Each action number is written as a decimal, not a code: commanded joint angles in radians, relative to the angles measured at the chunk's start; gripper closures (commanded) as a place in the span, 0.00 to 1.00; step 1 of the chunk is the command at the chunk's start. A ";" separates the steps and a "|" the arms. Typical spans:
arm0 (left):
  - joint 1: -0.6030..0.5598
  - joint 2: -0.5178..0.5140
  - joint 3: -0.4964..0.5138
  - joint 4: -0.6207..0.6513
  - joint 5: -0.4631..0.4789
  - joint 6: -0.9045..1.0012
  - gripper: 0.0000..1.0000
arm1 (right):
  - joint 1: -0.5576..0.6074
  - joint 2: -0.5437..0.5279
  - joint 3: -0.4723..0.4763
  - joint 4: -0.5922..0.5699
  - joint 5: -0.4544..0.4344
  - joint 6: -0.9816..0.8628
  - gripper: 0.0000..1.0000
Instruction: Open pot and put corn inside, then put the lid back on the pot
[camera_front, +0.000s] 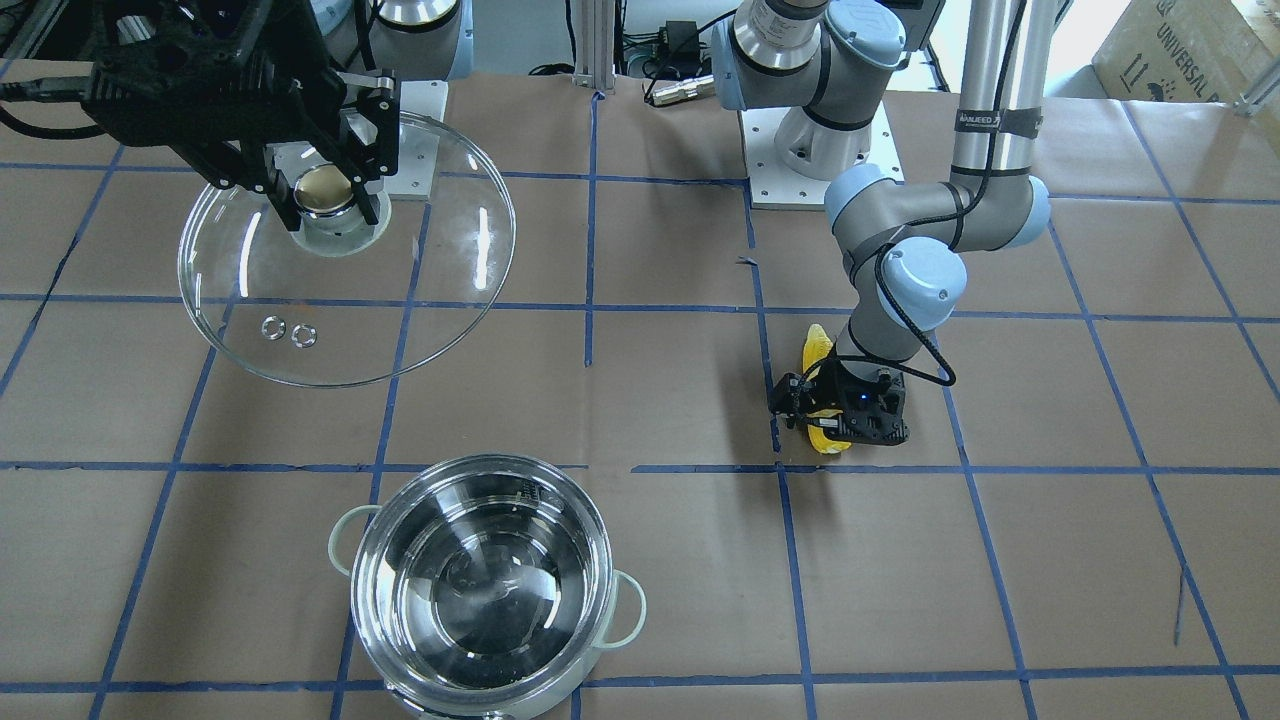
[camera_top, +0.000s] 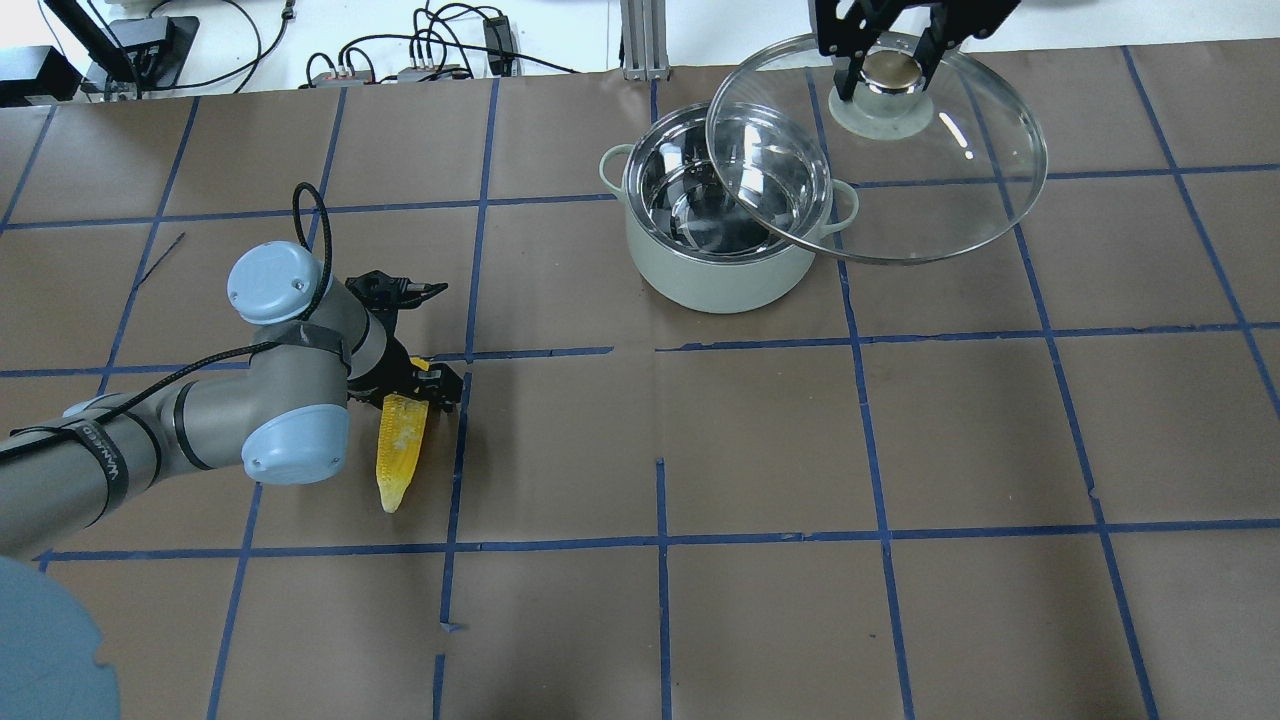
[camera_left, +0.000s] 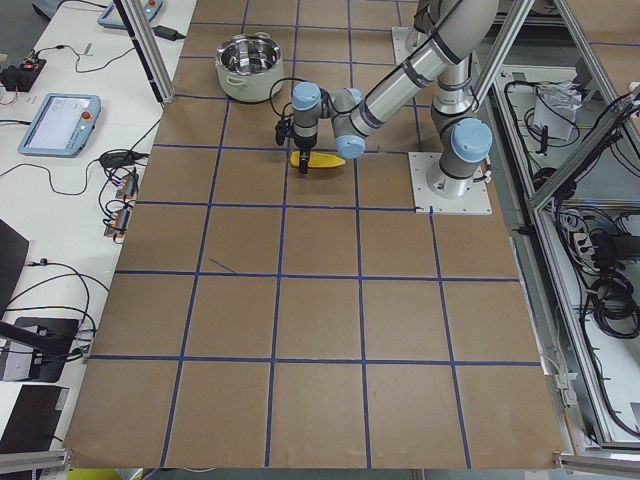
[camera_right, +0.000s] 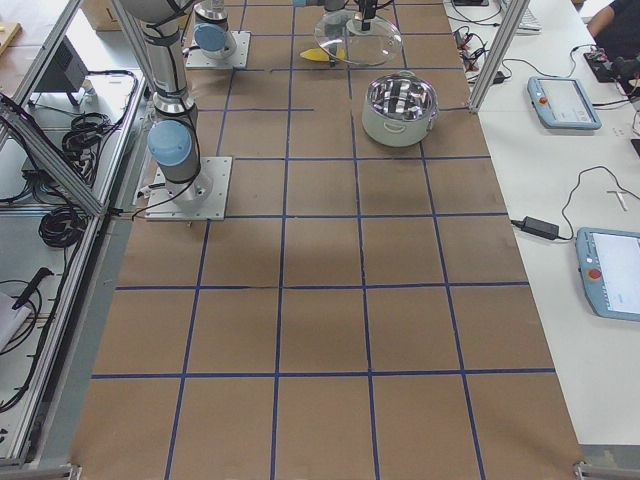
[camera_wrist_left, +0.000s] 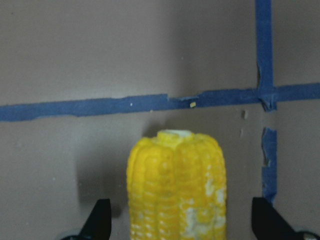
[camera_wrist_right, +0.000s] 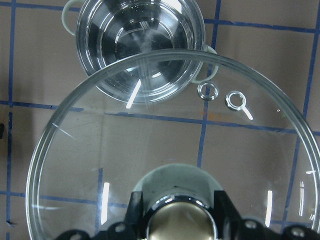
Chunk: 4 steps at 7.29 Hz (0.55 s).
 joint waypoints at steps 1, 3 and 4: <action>-0.002 -0.003 -0.003 0.006 0.004 -0.010 0.55 | -0.003 -0.078 0.156 -0.107 0.000 -0.006 0.67; -0.002 0.070 0.006 -0.070 0.016 -0.009 0.77 | -0.039 -0.138 0.230 -0.127 0.000 -0.015 0.67; 0.001 0.126 0.016 -0.145 0.018 -0.010 0.79 | -0.049 -0.161 0.282 -0.127 -0.007 -0.017 0.67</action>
